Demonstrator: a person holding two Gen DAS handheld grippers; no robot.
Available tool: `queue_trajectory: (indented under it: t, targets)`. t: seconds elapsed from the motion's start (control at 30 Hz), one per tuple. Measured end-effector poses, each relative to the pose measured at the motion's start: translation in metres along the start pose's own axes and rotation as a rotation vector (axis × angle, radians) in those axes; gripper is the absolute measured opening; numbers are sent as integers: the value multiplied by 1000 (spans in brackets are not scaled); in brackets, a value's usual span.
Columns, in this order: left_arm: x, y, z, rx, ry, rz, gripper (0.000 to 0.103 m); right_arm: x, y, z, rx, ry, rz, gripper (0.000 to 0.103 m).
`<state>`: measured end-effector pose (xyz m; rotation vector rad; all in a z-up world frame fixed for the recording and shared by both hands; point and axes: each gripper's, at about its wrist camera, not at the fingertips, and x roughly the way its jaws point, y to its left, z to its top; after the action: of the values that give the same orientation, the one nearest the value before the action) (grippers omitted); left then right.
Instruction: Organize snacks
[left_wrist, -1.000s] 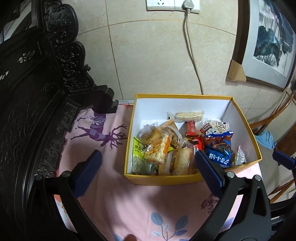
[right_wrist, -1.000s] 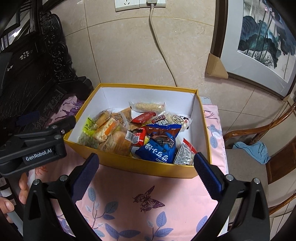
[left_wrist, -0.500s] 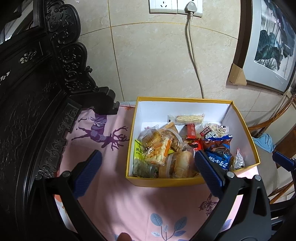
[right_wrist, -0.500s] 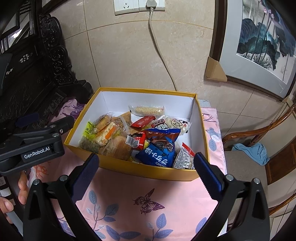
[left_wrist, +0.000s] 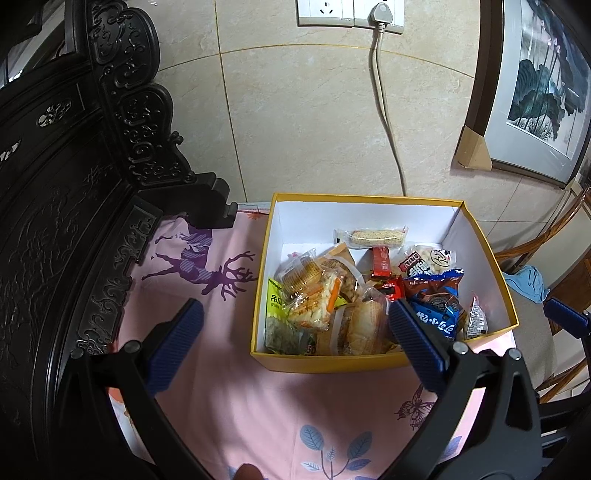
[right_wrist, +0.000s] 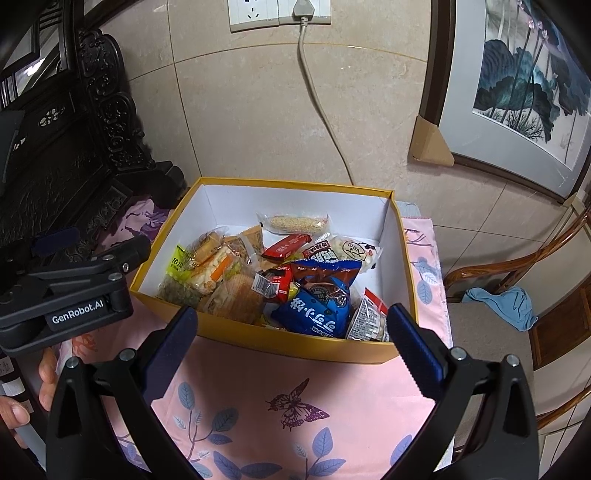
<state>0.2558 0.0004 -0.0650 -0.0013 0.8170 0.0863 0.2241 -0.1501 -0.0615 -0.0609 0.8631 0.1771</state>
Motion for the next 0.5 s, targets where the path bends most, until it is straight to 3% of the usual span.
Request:
queue_trajectory:
  t: [0.5]
  targets:
    - [0,0,2,0,0,-1,101,0,2,1,1,0,-1,102]
